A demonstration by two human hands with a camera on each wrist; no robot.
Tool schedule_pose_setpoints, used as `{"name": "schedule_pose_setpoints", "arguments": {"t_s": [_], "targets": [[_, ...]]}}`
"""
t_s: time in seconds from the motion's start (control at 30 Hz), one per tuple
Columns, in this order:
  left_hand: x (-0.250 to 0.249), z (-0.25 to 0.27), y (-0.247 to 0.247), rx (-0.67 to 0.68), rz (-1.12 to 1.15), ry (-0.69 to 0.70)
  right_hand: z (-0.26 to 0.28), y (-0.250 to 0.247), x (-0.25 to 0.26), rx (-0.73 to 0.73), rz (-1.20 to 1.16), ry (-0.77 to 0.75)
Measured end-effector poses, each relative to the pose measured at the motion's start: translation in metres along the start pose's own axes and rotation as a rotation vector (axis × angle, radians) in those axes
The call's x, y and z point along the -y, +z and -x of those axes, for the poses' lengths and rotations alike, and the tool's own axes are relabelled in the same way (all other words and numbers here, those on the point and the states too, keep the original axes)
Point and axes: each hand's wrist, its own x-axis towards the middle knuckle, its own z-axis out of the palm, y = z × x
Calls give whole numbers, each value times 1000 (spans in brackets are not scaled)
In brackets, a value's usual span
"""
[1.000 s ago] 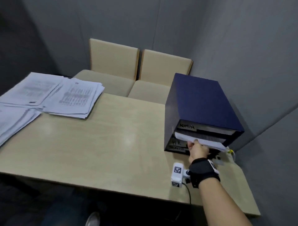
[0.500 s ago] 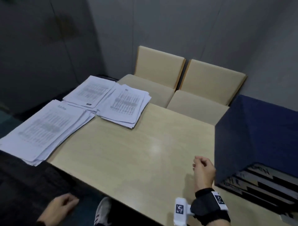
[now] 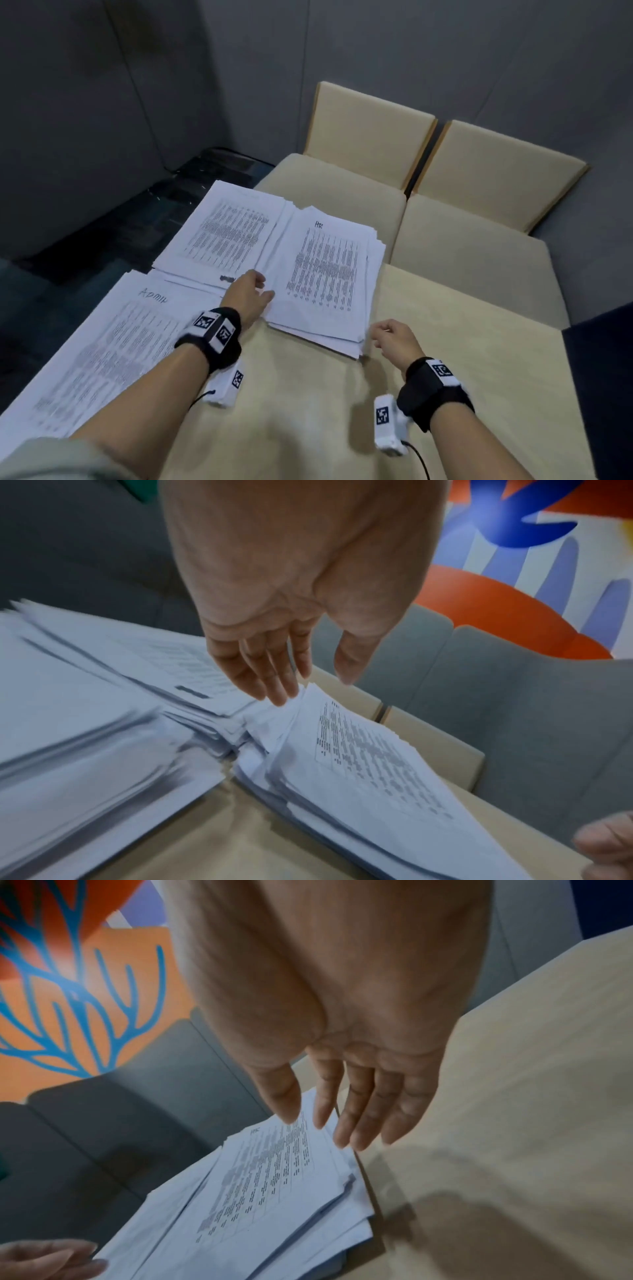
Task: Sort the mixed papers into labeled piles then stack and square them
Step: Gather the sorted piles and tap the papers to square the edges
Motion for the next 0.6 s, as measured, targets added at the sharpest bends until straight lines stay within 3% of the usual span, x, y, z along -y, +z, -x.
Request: {"name": "schedule_pose_setpoints", "arguments": {"t_s": [0.17,0.4,0.6], "targets": [[-12,-73,10,88,-52,-7,-47,11,22,-100,21,119],[-27,-131,32,133,-41,-102,-112,16,48,-189,-205,204],[-33,-147,53,112,-358,-89,-155,17,59,-194,-388,223]]}}
